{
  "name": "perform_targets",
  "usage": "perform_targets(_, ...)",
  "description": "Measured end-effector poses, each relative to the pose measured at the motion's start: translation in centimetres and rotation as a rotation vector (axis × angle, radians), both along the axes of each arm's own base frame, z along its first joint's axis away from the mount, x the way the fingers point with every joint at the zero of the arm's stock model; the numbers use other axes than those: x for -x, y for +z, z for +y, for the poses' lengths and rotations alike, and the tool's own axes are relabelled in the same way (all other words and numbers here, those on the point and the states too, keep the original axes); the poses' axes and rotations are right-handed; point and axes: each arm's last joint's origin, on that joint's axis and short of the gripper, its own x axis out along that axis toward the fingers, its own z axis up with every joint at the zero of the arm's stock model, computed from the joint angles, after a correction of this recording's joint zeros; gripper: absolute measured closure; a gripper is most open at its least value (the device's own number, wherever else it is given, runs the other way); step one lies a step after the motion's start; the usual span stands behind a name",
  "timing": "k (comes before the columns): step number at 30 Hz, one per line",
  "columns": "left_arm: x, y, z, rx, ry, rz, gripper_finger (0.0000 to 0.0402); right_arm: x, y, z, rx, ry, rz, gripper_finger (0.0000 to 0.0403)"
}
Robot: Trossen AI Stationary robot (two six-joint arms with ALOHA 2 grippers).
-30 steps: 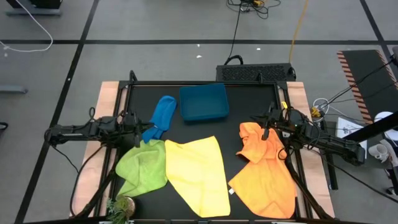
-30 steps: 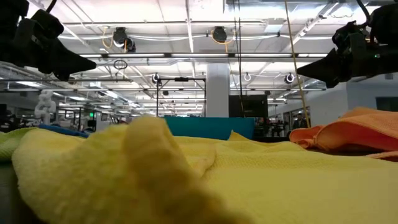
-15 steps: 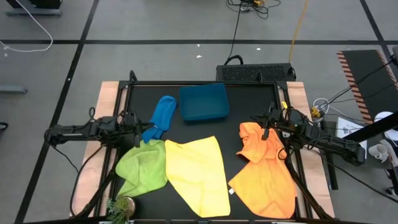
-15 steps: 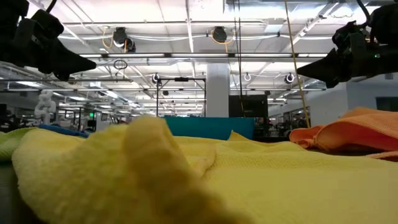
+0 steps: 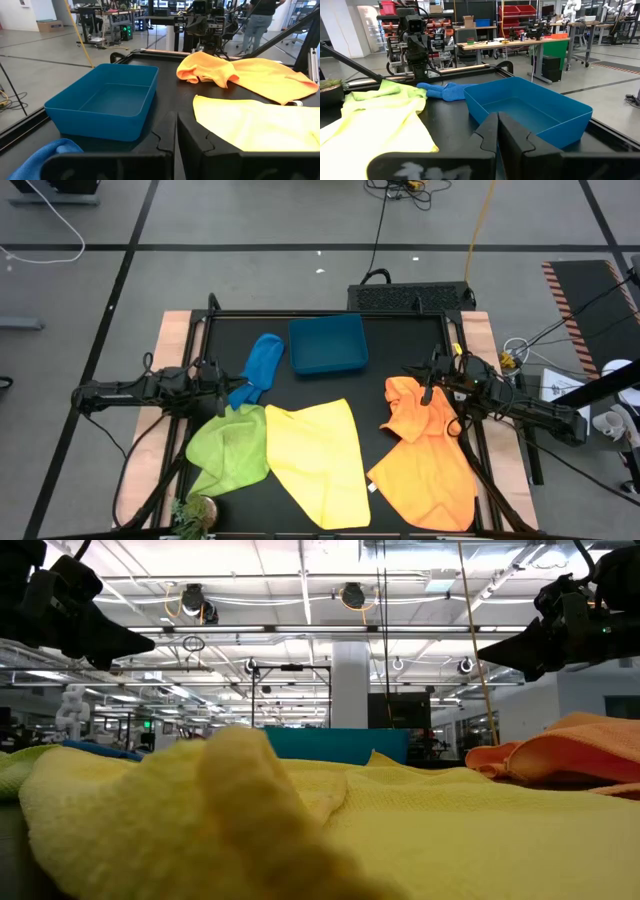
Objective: Fold microfiber towels
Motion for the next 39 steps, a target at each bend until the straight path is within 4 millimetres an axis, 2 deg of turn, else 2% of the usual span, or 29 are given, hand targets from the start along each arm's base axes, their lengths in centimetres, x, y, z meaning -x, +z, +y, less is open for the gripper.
perform_targets(18,0.0,0.0,0.0,0.000,0.000,0.001,0.0380,0.0,0.3,0.0,0.010,0.003,-0.032,0.0399)
perform_targets(27,0.0,0.0,0.0,0.000,0.000,0.001,0.0380,0.4,3.1,0.2,-0.281,0.063,-0.423,0.0399)
perform_targets(30,0.0,0.0,0.0,0.000,0.000,0.001,0.0380,0.5,4.0,0.5,-0.222,0.178,-0.481,0.0399)
perform_targets(33,0.0,0.0,0.0,0.000,0.000,0.001,0.0380,0.3,4.1,0.9,-0.237,0.305,-0.451,0.0399)
perform_targets(39,0.0,0.0,0.0,0.000,0.000,0.001,0.0380,-1.2,2.6,0.7,-0.305,0.271,-0.281,0.0399)
